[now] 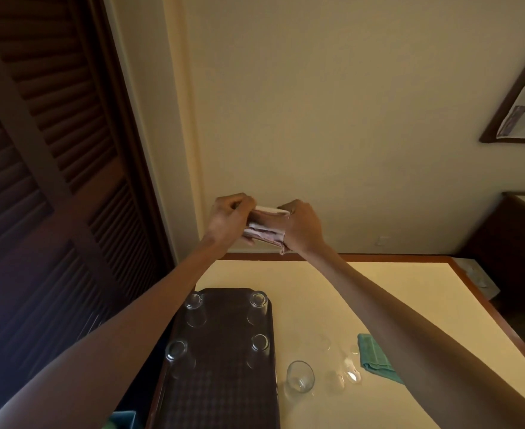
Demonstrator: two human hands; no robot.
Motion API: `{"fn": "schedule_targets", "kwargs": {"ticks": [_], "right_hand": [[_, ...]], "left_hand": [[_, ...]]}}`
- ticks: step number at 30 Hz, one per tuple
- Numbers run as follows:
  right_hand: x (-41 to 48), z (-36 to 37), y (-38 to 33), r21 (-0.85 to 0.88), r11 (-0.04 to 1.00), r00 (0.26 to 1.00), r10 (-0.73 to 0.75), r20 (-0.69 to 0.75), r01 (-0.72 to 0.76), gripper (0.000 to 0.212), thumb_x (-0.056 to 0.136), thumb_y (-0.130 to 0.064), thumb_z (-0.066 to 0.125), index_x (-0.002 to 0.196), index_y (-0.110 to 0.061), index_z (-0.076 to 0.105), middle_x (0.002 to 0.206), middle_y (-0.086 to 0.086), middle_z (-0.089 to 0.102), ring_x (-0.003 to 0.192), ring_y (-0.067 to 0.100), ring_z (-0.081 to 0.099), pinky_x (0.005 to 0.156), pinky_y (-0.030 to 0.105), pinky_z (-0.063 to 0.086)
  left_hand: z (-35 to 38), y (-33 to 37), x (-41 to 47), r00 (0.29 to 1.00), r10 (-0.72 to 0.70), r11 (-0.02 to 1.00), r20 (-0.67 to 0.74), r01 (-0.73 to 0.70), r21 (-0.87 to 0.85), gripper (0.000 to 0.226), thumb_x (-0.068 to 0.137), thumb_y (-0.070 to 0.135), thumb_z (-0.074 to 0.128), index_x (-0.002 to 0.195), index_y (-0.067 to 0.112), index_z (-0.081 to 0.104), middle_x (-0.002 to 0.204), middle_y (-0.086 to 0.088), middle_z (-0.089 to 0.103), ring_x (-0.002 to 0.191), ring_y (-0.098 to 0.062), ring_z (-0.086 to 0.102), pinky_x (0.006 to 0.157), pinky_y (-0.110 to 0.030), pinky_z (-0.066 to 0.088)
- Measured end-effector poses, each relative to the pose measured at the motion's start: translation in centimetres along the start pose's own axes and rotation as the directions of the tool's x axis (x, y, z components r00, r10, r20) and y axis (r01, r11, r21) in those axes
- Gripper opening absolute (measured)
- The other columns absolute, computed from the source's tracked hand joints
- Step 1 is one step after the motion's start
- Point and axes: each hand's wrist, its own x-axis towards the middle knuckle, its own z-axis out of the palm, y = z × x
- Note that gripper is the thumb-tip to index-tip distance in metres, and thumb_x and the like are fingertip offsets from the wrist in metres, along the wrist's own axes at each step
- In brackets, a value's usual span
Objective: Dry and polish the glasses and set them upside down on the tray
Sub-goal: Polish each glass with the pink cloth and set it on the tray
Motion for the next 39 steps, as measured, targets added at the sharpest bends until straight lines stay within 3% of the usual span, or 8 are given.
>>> {"fn": "schedule_targets", "kwargs": {"ticks": [6, 10, 16, 20, 24, 28, 34, 39], "right_hand": [[0.0, 0.9, 0.2, 0.459, 0.472, 0.622, 0.282, 0.730, -0.753, 0.044, 0.103, -0.031, 0.038, 0.072, -0.005, 0.055, 0.044, 0.002, 0.053, 0.027, 0.005, 0.041, 0.028, 0.012, 0.022], [-0.1, -1.0, -0.8, 0.044, 0.969, 0.943, 0.226, 0.243, -0.244, 0.026, 0.100, -0.015, 0.054, 0.108, 0.006, 0.066, 0.067, 0.010, 0.060, 0.053, 0.014, 0.059, 0.043, 0.012, 0.036], [-1.4, -2.3, -1.1, -0.501, 0.851, 0.980, -0.196, -0.028, 0.156, 0.011, 0.082, -0.012, 0.065, 0.090, -0.014, 0.071, 0.087, 0.006, 0.071, 0.079, 0.022, 0.059, 0.066, 0.027, 0.029], [0.2, 0.4, 1.3, 0.001, 0.994, 0.992, 0.105, 0.063, -0.105, 0.013, 0.091, -0.020, 0.068, 0.094, -0.007, 0.066, 0.077, 0.005, 0.065, 0.061, 0.015, 0.056, 0.057, 0.027, 0.045], [0.3, 0.9, 1.4, 0.507, 0.462, 0.662, 0.279, 0.696, -0.728, 0.047, 0.104, -0.037, 0.037, 0.073, -0.006, 0.053, 0.043, 0.001, 0.054, 0.025, 0.005, 0.042, 0.025, 0.013, 0.028], [0.3, -0.2, 0.4, 0.123, 0.977, 0.959, 0.142, 0.244, -0.176, 0.027, 0.101, -0.025, 0.053, 0.101, -0.003, 0.067, 0.056, -0.002, 0.056, 0.038, 0.003, 0.047, 0.036, 0.010, 0.031], [-0.2, -2.0, 0.0, -0.507, 0.820, 0.918, -0.376, -0.127, 0.266, 0.014, 0.073, -0.013, 0.055, 0.066, -0.011, 0.066, 0.056, 0.009, 0.061, 0.052, 0.028, 0.056, 0.057, 0.026, 0.027], [-0.2, 0.6, 1.6, 0.128, 0.982, 0.989, -0.127, -0.077, 0.136, 0.029, 0.086, -0.033, 0.068, 0.062, -0.019, 0.060, 0.051, -0.004, 0.062, 0.039, 0.013, 0.053, 0.047, 0.021, 0.038]], "left_hand": [[-0.1, 0.3, -0.4, 0.969, 0.249, 0.965, -0.010, -0.247, 0.092, 0.025, 0.103, 0.012, 0.057, 0.087, -0.003, 0.068, 0.077, -0.021, 0.068, 0.060, -0.031, 0.072, 0.041, -0.032, 0.056], [-0.5, -0.2, -0.1, 0.992, 0.079, 0.994, 0.101, -0.070, -0.086, 0.032, 0.107, 0.025, 0.052, 0.094, 0.002, 0.070, 0.088, -0.016, 0.073, 0.074, -0.024, 0.073, 0.059, -0.035, 0.059], [0.2, -0.1, -0.2, 0.950, -0.244, 0.968, 0.193, 0.252, -0.018, 0.037, 0.105, 0.041, 0.053, 0.102, 0.010, 0.073, 0.092, -0.008, 0.077, 0.077, -0.018, 0.076, 0.054, -0.029, 0.058], [0.4, -0.1, 0.2, 0.999, -0.007, 0.999, 0.040, 0.005, 0.052, 0.027, 0.104, 0.024, 0.058, 0.085, 0.007, 0.067, 0.079, -0.017, 0.064, 0.064, -0.026, 0.070, 0.044, -0.029, 0.055], [0.7, 0.3, 0.4, 0.988, 0.150, 0.983, 0.018, -0.151, 0.099, 0.021, 0.102, 0.020, 0.061, 0.090, 0.006, 0.070, 0.074, -0.012, 0.070, 0.059, -0.027, 0.072, 0.041, -0.027, 0.054], [0.0, -0.1, 0.7, 0.990, 0.139, 0.990, 0.031, -0.140, 0.014, 0.025, 0.102, 0.026, 0.060, 0.088, 0.007, 0.070, 0.081, -0.013, 0.070, 0.071, -0.032, 0.071, 0.055, -0.037, 0.058], [0.0, 0.9, 0.4, 0.909, -0.281, 0.936, 0.309, 0.330, -0.120, 0.031, 0.104, 0.033, 0.056, 0.103, 0.005, 0.069, 0.100, -0.018, 0.074, 0.083, -0.024, 0.076, 0.063, -0.037, 0.061], [0.0, 0.3, 0.5, 0.998, 0.020, 0.998, 0.053, -0.023, 0.061, 0.026, 0.101, 0.028, 0.060, 0.078, 0.017, 0.067, 0.081, -0.011, 0.065, 0.073, -0.033, 0.072, 0.054, -0.043, 0.062]]}}
